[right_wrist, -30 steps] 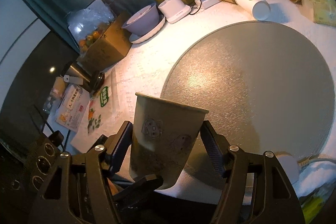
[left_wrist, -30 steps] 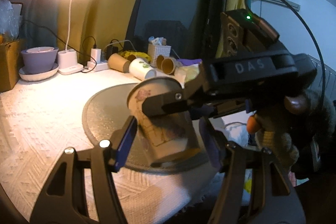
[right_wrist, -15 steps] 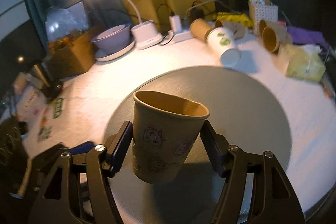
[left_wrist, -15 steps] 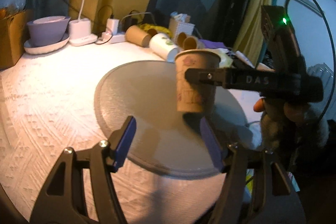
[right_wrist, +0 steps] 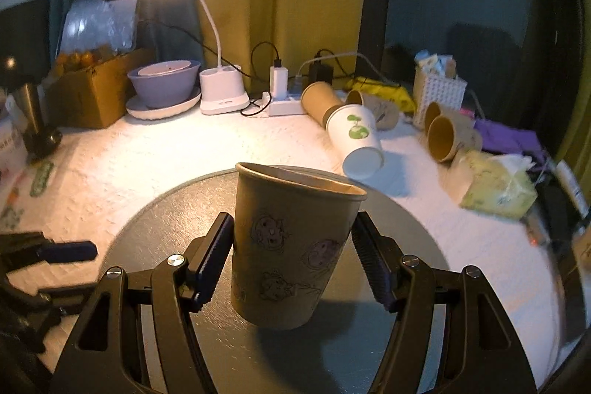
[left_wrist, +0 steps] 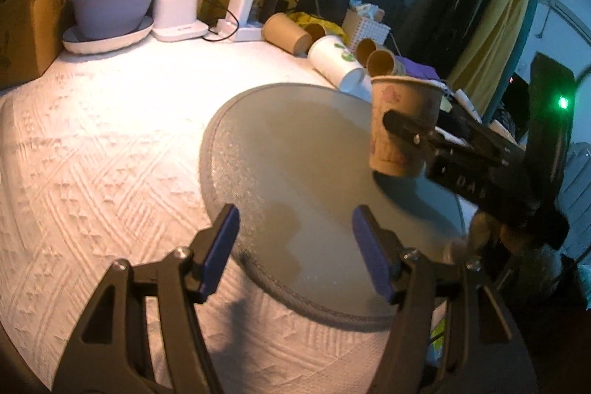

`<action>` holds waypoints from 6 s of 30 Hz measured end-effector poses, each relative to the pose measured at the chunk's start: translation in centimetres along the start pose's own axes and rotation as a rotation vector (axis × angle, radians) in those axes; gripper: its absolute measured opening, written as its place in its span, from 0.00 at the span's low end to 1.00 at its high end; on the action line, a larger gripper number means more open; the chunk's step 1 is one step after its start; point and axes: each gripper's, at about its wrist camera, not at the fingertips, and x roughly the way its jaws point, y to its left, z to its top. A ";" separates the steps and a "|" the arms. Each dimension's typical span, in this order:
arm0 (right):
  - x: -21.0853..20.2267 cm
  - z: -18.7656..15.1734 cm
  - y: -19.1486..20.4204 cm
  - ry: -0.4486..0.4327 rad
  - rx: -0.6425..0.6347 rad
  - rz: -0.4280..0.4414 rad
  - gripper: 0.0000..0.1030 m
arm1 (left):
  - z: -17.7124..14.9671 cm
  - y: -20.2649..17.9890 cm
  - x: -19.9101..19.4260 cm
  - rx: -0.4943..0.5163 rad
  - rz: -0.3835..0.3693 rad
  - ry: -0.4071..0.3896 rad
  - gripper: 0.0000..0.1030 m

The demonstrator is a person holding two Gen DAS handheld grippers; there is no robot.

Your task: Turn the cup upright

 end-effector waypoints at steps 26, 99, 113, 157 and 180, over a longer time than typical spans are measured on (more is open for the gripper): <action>-4.9 -4.2 1.9 0.040 -0.027 -0.049 0.69 | -2.2 -2.5 -2.7 0.075 0.027 -0.037 0.72; -26.2 -0.2 3.2 -0.229 0.078 -0.085 0.69 | -1.9 -12.0 -22.1 0.351 0.014 -0.605 0.78; -25.8 -0.4 3.4 -0.210 0.075 -0.076 0.69 | -1.9 -12.0 -22.1 0.346 0.003 -0.597 0.78; -25.1 -0.8 3.7 -0.195 0.078 -0.071 0.69 | -2.2 -12.4 -22.1 0.341 0.002 -0.595 0.78; -25.0 -0.8 3.8 -0.192 0.077 -0.068 0.69 | -2.2 -12.6 -22.2 0.338 0.002 -0.597 0.78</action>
